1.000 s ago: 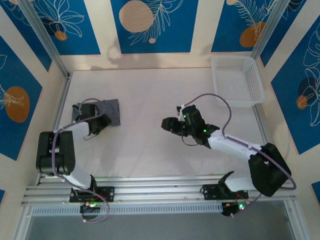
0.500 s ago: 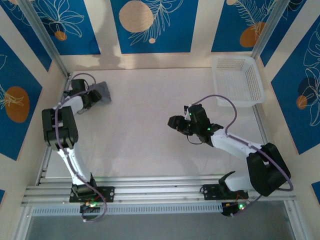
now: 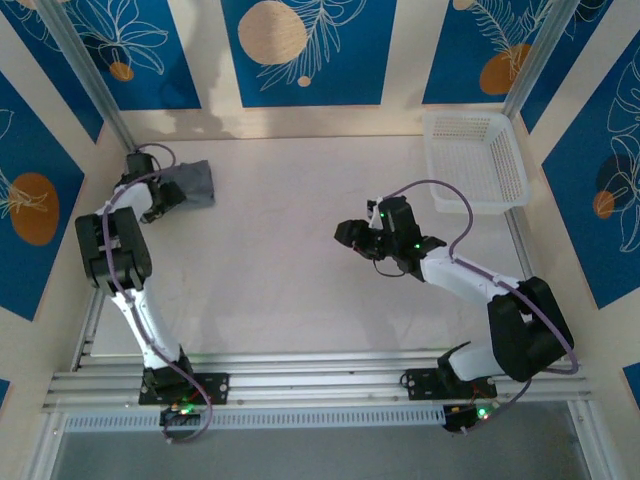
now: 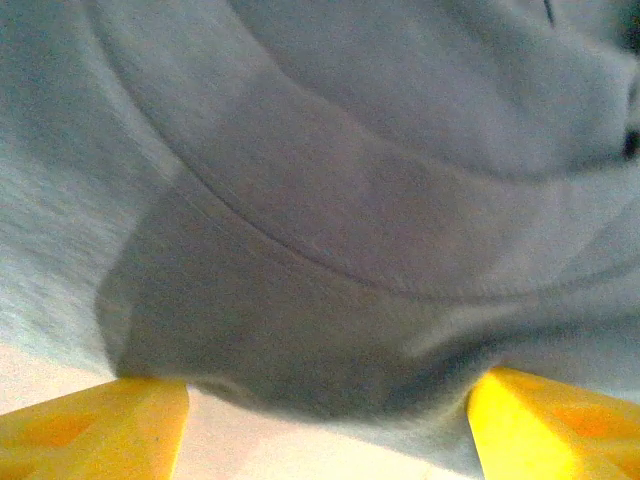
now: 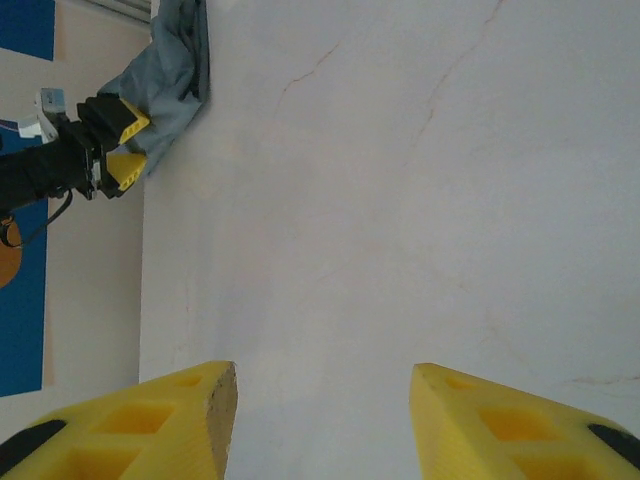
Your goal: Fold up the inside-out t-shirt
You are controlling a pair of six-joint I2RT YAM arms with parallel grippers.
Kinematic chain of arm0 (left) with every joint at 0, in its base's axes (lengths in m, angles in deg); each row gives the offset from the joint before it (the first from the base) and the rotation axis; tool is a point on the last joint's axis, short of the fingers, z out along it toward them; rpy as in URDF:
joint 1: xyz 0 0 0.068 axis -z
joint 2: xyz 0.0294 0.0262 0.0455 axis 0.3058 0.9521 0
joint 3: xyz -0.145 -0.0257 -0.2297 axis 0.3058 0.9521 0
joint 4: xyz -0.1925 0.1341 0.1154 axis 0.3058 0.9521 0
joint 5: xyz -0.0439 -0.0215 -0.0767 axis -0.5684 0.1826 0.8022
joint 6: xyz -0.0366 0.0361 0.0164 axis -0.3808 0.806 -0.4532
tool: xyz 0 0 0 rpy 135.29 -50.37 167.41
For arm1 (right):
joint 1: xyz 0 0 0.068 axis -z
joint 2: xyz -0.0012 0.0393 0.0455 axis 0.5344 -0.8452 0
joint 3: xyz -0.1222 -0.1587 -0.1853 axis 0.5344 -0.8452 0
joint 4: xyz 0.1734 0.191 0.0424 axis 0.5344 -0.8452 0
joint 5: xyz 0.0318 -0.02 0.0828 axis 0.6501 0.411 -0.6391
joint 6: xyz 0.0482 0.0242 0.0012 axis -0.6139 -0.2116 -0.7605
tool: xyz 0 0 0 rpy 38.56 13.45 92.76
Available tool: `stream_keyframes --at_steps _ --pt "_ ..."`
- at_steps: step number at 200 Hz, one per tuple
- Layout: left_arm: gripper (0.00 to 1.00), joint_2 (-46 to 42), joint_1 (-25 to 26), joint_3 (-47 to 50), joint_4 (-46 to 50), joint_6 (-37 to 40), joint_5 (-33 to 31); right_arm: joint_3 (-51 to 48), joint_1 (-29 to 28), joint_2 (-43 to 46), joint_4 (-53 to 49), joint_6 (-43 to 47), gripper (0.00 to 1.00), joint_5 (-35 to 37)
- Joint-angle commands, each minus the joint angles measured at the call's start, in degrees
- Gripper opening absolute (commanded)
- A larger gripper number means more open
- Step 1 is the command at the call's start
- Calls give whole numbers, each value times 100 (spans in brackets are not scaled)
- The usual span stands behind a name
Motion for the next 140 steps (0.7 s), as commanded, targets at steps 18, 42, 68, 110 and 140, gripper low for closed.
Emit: stream_keyframes --at_steps 18,42,68,110,140 --pt "70 631 -155 -874 -265 -67 928 227 18 31 -273 70 49 -122" --pt "70 897 -137 -1161 -519 -352 1467 270 17 -14 -268 23 50 -64" --pt "70 1152 -59 -1492 -605 -523 1640 353 8 -54 -288 -43 50 -47" --pt "70 1612 -23 -2350 -225 -609 1458 490 -18 26 -557 0 49 -1" --pt "80 887 -14 -1711 -554 -457 1666 524 94 388 -939 205 49 89"
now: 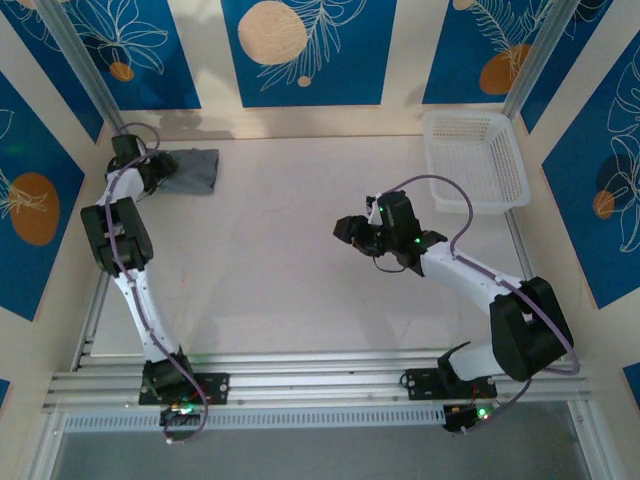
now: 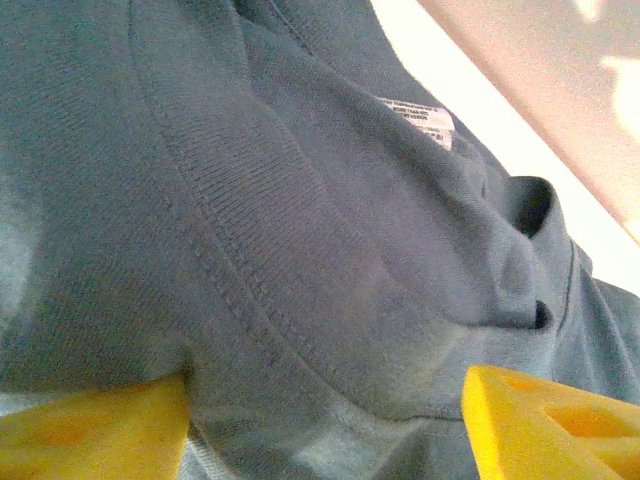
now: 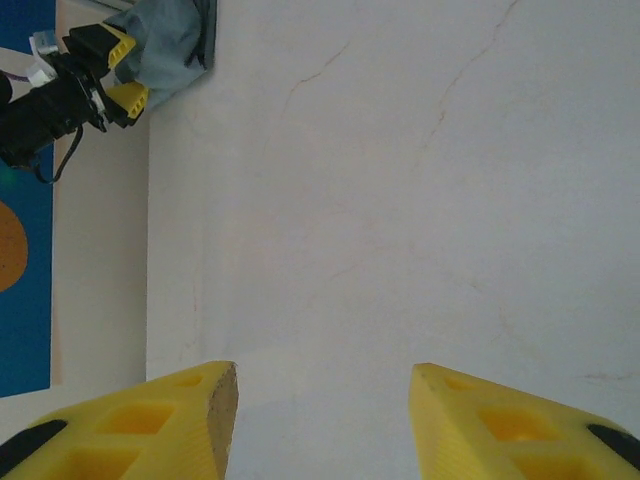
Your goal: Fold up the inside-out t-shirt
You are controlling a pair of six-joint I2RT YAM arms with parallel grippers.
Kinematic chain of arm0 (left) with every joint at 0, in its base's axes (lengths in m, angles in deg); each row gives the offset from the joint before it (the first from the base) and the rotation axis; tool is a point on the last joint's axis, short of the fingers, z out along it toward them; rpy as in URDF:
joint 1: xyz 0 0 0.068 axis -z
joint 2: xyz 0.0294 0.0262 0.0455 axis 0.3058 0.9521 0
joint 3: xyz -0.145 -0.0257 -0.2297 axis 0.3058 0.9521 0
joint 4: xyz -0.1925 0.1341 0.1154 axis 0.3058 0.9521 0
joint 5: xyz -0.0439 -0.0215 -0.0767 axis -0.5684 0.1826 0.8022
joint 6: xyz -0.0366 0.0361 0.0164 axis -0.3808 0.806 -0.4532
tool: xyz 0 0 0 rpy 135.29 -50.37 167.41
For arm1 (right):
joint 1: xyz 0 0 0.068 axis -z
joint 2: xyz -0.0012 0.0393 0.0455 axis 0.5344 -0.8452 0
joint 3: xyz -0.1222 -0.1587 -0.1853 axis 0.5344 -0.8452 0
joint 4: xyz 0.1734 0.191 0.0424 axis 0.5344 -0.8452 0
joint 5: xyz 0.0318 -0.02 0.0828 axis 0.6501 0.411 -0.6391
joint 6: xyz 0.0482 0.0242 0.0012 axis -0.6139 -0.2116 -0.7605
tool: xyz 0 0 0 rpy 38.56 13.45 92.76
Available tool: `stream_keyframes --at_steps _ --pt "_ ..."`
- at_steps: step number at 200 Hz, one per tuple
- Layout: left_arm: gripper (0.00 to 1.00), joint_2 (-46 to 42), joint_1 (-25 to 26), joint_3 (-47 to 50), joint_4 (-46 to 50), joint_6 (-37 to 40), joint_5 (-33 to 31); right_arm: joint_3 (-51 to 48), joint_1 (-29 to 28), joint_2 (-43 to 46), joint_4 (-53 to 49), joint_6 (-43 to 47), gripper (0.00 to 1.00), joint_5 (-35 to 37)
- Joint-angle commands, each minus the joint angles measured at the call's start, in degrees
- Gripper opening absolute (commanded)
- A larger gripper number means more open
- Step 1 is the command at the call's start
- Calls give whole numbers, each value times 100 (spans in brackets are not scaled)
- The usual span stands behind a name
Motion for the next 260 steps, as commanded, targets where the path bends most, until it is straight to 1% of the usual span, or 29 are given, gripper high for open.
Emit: stream_keyframes --at_steps 1,12,35,41,52,67,85,92,100,108,116,133,144,155,164,168,177,181,187,193,195,198,206,218,228,239,244,253,260 --pt "81 -711 47 544 -304 41 270 182 104 399 -502 216 49 103" --pt "86 -1530 50 1610 -971 -131 261 125 223 648 -729 466 50 316" --pt "95 -3358 85 3571 -1798 -393 281 -67 575 1199 -1168 1060 53 738" --pt "99 -3869 112 4022 -1939 -400 297 -133 701 1345 -1268 1173 55 805" --pt "99 -4703 192 4711 -1947 -328 314 -259 903 1616 -1450 1326 57 1086" --pt "99 -5761 385 5446 -1692 -109 232 -505 1161 2010 -1519 1569 65 1494" --pt "99 -7037 726 6159 -1213 238 -200 -907 1330 2425 -1282 2063 86 2052" --pt "99 -7510 870 6463 -1077 382 -436 -1012 1378 2519 -1198 2296 91 2257" --pt "99 -8033 1025 6858 -1013 533 -723 -1096 1418 2569 -1151 2494 93 2600" --pt "99 -8560 1151 7293 -1084 730 -989 -1229 1450 2556 -1005 2649 93 3068" --pt "99 -9041 1257 7749 -1245 963 -1244 -1488 1477 2517 -578 2909 93 3521" --pt "99 -9723 1442 8647 -1912 1559 -1652 -2356 1545 2222 1142 3782 93 3980" --pt "99 -9745 1515 8931 -2048 1798 -2001 -2685 1713 1732 2091 4123 93 3912" --pt "99 -9451 1515 8949 -2129 1794 -2133 -2815 2039 1062 3025 4280 95 3481" --pt "99 -9061 1521 8954 -2424 1794 -2052 -2450 2252 700 2809 4329 96 3176" --pt "99 -8887 1523 8966 -2618 1782 -2017 -2474 2320 516 3265 4434 96 2980" --pt "99 -8520 1516 9056 -3187 1792 -1929 -2799 2523 63 4857 4506 97 2456" --pt "99 -8374 1516 9145 -3514 1813 -1876 -2802 2657 -136 4992 4471 96 2048" --pt "99 -8155 1516 9270 -4022 1842 -1809 -2753 2765 -561 5088 4386 97 1794" --pt "99 -7922 1516 9354 -4406 1936 -1736 -2904 2794 -1125 6314 4367 98 1724" --pt "99 -7861 1517 9372 -4514 1965 -1693 -2955 2781 -1148 6499 4385 99 1738" --pt "99 -7754 1518 9399 -4669 2050 -1622 -2992 2771 -1026 6312 4403 99 1690" --pt "99 -7415 1510 9462 -5160 2255 -1453 -2800 2794 -556 5130 4418 99 1612" --pt "99 -6724 1516 9516 -6052 2397 -1378 -2890 2777 -984 6035 4310 99 1946" --pt "99 -6005 1516 9403 -6589 2597 -1152 -2760 2743 -655 5207 4287 99 2086" --pt "99 -5216 1521 9196 -7025 2686 -1040 -2793 2707 -841 5605 4318 99 2188" --pt "99 -4915 1558 9117 -7095 2792 -881 -2786 2656 -820 5579 4391 99 2190" --pt "99 -4583 1689 8998 -7278 2935 -969 -2692 2649 -746 5261 4434 99 2088" --pt "99 -4716 1700 8937 -6903 2953 -987 -2623 2680 -822 5232 4416 99 2020"
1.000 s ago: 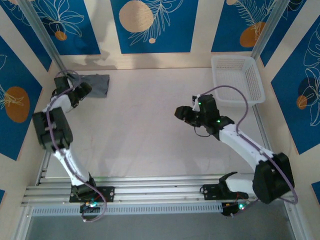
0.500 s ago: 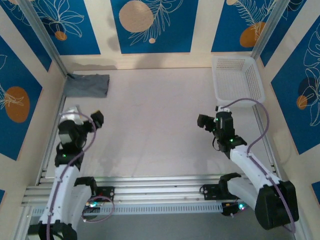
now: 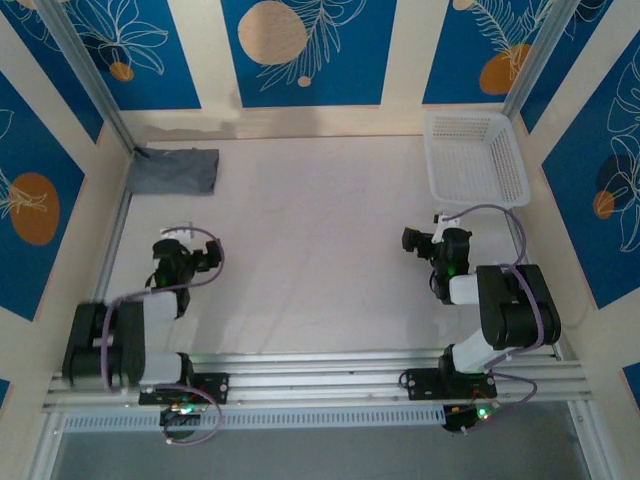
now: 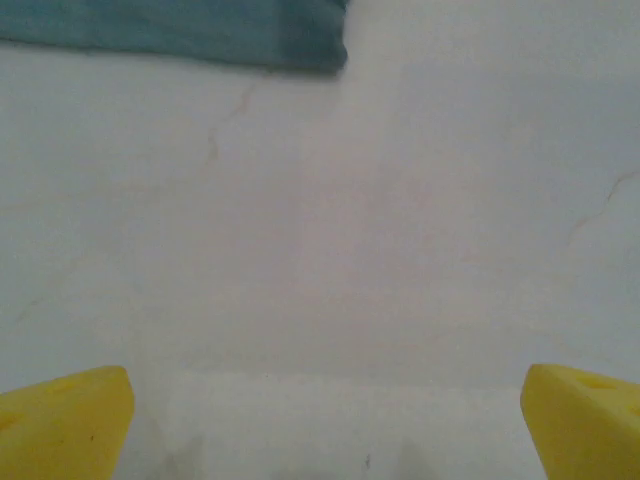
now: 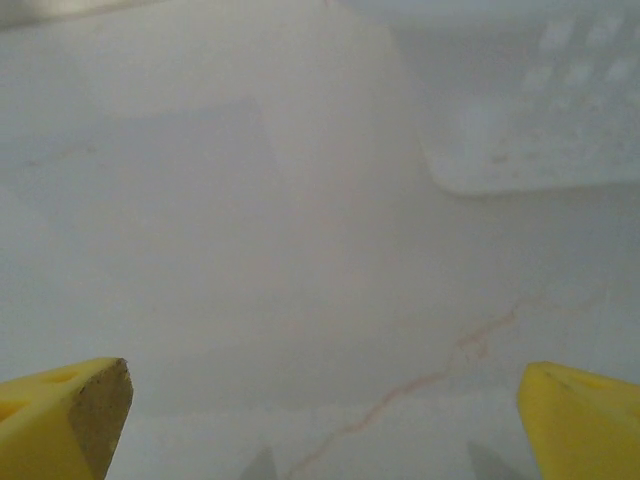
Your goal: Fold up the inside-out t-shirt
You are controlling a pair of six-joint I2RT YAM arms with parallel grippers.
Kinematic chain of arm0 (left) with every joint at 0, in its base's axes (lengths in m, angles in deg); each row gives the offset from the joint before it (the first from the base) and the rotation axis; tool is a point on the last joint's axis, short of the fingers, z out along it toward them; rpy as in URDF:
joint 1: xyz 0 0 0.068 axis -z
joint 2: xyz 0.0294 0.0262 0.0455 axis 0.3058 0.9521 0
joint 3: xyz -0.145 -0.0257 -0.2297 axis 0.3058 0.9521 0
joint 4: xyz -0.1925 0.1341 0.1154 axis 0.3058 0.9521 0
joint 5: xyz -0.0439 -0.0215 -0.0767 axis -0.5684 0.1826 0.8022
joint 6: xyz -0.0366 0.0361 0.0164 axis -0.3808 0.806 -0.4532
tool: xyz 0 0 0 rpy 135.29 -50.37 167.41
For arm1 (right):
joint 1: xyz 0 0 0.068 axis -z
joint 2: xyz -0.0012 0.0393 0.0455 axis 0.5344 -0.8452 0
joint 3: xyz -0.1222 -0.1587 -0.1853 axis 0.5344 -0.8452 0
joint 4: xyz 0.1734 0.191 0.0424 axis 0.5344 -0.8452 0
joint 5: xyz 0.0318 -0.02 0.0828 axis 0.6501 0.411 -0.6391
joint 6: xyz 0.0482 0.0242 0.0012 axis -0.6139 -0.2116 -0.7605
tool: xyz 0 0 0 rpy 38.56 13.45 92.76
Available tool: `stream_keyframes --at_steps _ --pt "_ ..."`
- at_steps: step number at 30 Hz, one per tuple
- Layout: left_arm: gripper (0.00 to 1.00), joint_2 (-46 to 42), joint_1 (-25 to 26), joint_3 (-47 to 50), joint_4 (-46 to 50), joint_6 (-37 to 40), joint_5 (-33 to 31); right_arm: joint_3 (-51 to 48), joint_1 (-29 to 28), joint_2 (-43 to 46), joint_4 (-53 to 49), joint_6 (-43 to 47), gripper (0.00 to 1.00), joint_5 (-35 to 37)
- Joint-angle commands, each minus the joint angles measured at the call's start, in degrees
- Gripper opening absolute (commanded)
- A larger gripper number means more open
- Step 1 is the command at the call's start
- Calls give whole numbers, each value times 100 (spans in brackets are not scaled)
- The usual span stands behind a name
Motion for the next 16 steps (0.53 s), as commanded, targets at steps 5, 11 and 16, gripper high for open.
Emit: stream_keyframes --at_steps 5,11,16 --pt "99 320 234 -279 -915 480 31 183 -26 51 213 179 99 -45" --pt "99 289 427 -498 -444 751 83 256 -109 23 109 284 99 -28" --pt "99 304 427 -525 -405 754 70 185 -142 40 233 309 99 12"
